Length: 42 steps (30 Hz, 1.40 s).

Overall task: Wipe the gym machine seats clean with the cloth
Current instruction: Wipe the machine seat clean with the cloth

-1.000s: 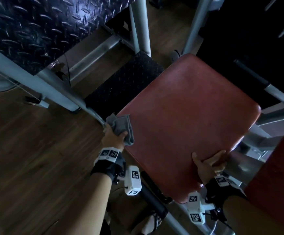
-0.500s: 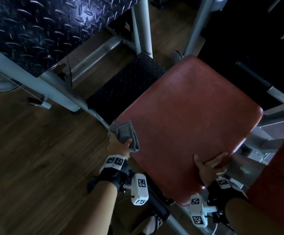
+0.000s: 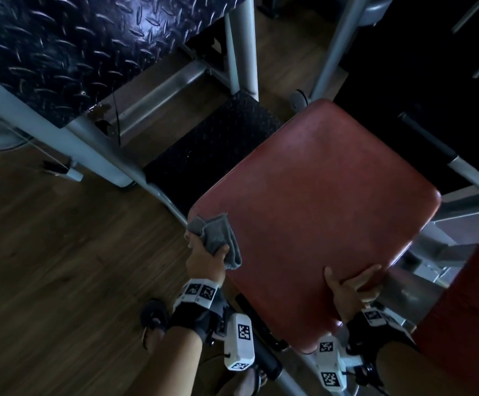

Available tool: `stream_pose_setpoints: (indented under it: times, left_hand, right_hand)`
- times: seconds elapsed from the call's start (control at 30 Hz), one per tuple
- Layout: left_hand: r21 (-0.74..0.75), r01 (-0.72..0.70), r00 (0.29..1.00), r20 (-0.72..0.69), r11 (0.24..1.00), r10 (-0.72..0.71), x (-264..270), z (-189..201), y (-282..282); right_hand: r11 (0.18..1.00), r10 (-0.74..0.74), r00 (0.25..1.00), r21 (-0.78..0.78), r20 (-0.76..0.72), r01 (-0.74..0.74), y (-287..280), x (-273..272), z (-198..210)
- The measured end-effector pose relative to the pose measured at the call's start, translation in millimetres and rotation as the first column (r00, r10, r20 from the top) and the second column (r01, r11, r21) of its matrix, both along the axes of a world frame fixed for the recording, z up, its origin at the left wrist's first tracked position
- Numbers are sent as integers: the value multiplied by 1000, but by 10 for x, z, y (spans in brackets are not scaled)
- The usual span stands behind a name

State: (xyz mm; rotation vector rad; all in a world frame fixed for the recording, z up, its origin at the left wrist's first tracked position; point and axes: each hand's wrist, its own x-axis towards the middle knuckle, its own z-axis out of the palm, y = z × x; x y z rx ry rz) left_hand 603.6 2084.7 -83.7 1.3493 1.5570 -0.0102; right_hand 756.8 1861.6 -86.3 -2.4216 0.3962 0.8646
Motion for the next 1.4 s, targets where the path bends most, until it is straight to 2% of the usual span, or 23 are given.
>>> stream_pose_setpoints:
  times: [0.1, 0.23, 0.4, 0.47, 0.6, 0.77, 0.83, 0.9, 1.0, 1.07, 1.13, 1.23, 1.3, 1.4]
  left_hand:
    - [9, 29, 1000, -2, 1000, -29, -18, 76, -55]
    - [36, 150, 988, -42, 988, -149, -107, 177, -227]
    - [56, 73, 997, 13, 996, -74, -23, 148, 16]
    - [127, 162, 986, -58, 979, -156, 58, 242, 57]
    - [134, 385, 908, -230, 913, -349, 144, 385, -129]
    - [148, 545, 801, -383, 825, -460, 181, 306, -77]
    - [196, 575, 788, -393, 794, -473, 221, 255, -5]
    - [249, 651, 738, -428, 717, -521, 289, 145, 99]
    - [121, 756, 616, -463, 643, -637, 395, 37, 296]
    - [112, 842, 511, -479, 527, -714, 496, 49, 454]
    - [102, 921, 374, -501, 376, -780, 578, 30, 636]
    - [64, 981, 191, -497, 184, -846, 688, 8, 837]
    - [71, 992, 123, -509, 101, -852, 717, -10, 912]
    - [94, 995, 80, -501, 38, -862, 704, -28, 948]
  right_hand:
    - [1000, 11, 1000, 9, -14, -10, -7, -1, 24]
    - [1000, 8, 1000, 3, -11, -8, 4, -3, 25]
    - [1000, 18, 1000, 5, -24, -18, -5, 11, 13]
    - [1000, 9, 1000, -2, -14, -9, -6, 9, 1]
    - [1000, -23, 999, -20, 22, 24, 18, -13, -25]
    - [999, -39, 999, -12, -24, 38, 33, -8, -20]
    - [999, -30, 1000, -12, -3, 30, 23, -6, -23]
    - [1000, -22, 999, 17, -26, 22, 2, 8, -26]
    - [1000, -11, 999, 13, -52, 12, -34, 22, -32]
    - [999, -23, 998, 27, -60, 25, -43, 20, -43]
    - [999, -31, 997, 39, -75, 34, -44, 24, -39]
    - [998, -32, 996, 47, -84, 36, -47, 37, -23]
    - [999, -32, 995, 38, -96, 36, -46, 48, -21]
    - [998, -57, 993, 9, -105, 59, -34, 40, -14]
